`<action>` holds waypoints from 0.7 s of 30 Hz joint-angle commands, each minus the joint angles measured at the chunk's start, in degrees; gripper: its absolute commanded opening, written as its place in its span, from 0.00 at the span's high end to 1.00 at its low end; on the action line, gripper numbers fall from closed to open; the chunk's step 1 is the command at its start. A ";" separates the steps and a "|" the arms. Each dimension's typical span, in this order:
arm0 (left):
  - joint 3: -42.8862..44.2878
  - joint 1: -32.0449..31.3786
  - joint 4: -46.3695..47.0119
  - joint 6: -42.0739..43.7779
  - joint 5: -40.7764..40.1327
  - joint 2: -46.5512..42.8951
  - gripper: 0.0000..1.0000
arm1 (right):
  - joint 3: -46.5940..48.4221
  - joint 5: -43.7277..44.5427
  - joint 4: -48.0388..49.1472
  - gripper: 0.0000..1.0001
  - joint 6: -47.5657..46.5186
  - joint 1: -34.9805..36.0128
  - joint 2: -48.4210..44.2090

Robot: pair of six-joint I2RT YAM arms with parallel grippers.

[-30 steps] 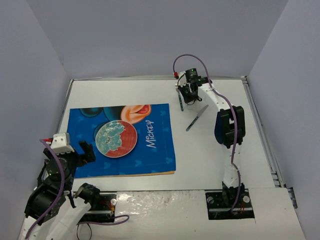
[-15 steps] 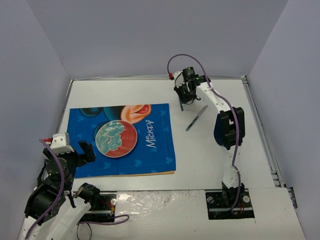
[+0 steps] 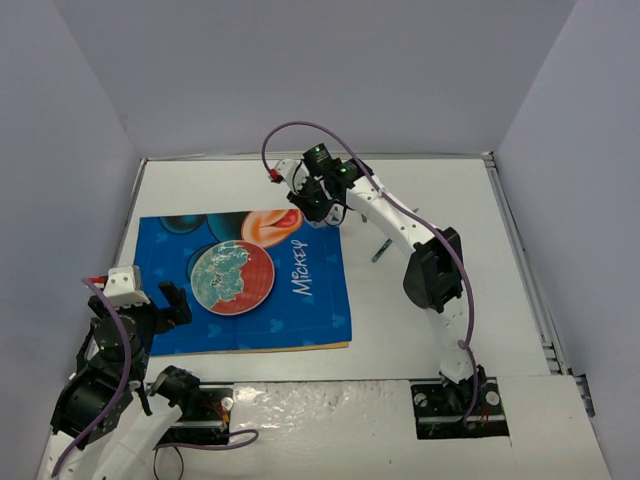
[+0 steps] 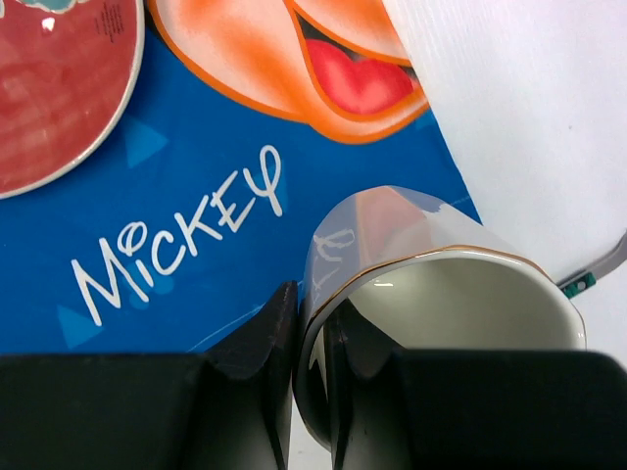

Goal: Set the dinner table for one person

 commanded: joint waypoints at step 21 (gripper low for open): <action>0.95 0.33 3.60 0.04 0.48 0.87 0.03 | 5.20 2.34 1.63 1.00 -4.36 0.93 5.88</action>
